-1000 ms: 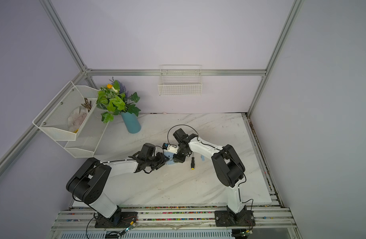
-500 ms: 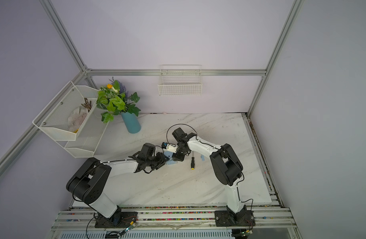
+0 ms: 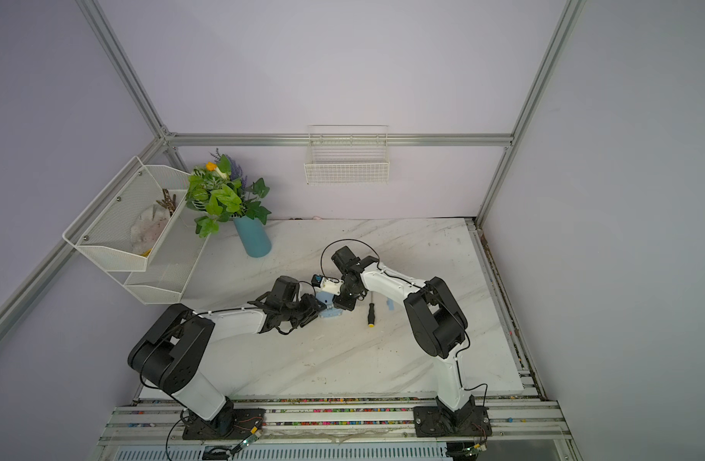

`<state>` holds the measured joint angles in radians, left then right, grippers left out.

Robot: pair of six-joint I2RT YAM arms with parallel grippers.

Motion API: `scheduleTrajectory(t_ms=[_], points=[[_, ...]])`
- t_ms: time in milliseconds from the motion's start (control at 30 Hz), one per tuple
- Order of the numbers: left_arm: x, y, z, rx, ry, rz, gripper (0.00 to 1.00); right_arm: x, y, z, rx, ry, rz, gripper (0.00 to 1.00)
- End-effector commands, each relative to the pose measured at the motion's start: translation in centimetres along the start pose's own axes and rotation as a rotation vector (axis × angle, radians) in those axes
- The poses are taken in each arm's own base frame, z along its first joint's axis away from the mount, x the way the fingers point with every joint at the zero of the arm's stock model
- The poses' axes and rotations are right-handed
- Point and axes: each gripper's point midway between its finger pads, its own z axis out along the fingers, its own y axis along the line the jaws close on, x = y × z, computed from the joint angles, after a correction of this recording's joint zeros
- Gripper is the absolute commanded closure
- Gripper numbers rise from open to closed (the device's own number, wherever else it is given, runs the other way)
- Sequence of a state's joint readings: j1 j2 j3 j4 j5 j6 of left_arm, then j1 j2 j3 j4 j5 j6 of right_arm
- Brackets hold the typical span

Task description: Remove the battery from the alarm

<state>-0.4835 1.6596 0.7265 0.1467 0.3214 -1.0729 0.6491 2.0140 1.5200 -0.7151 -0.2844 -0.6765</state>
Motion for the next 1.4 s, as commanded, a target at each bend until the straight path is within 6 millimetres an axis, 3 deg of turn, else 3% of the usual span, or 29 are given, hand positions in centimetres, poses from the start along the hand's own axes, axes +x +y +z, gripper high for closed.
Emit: scheduleTrajectory(t_ms=[0, 300, 433, 733, 867, 1100, 1233, 1367], points=[[1.5, 3.0, 0.7, -0.104, 0.054, -0.026, 0.49, 1.4, 0.5, 0.3, -0.003, 0.068, 0.018, 0.79], [1.3, 2.8, 0.6, -0.103, 0.050, -0.024, 0.49, 0.7, 0.0, -0.5, 0.054, 0.048, 0.003, 0.92], [1.3, 2.8, 0.6, -0.104, 0.048, -0.023, 0.49, -0.7, -0.2, -2.2, 0.105, -0.023, -0.012, 1.00], [1.3, 2.7, 0.6, -0.100, 0.046, -0.023, 0.47, -2.2, 0.1, -5.8, 0.170, -0.090, -0.011, 1.00], [1.2, 2.6, 0.4, -0.096, 0.041, -0.025, 0.44, -1.9, -1.2, -7.5, 0.272, -0.089, 0.094, 1.00], [1.1, 2.2, 0.4, -0.081, 0.037, -0.026, 0.42, 2.0, -6.0, -10.8, 0.548, -0.117, 0.529, 1.00], [1.0, 2.1, 0.4, -0.075, 0.033, -0.027, 0.42, 5.7, -8.2, -12.4, 0.708, -0.189, 0.786, 1.00], [0.9, 1.9, 0.2, -0.070, 0.028, -0.026, 0.42, 9.6, -9.0, -13.6, 0.843, -0.268, 0.986, 1.00]])
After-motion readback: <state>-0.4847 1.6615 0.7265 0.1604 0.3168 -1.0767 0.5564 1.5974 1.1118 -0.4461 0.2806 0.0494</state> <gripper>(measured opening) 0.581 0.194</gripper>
